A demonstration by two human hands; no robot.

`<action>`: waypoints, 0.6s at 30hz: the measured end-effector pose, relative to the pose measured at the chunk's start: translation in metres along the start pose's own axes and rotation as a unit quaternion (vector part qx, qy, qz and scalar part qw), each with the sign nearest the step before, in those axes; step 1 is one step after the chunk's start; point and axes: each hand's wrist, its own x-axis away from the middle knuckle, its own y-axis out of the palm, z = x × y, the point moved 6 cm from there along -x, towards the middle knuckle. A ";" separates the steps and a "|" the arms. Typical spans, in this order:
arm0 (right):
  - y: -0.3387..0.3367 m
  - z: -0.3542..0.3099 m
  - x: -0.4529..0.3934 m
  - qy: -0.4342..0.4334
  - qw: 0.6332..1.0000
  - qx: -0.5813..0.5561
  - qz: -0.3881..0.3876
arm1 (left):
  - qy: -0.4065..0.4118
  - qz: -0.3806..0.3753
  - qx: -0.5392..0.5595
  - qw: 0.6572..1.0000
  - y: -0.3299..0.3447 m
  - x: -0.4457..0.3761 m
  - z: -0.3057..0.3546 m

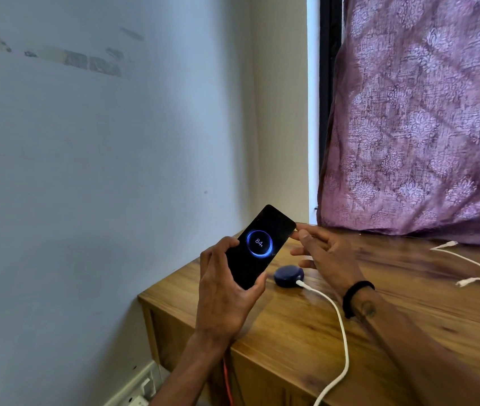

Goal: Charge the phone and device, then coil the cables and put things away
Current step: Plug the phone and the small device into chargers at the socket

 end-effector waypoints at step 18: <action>0.002 0.002 0.002 0.011 1.000 0.004 -0.011 | 0.003 -0.001 0.000 1.000 0.000 0.000 0.000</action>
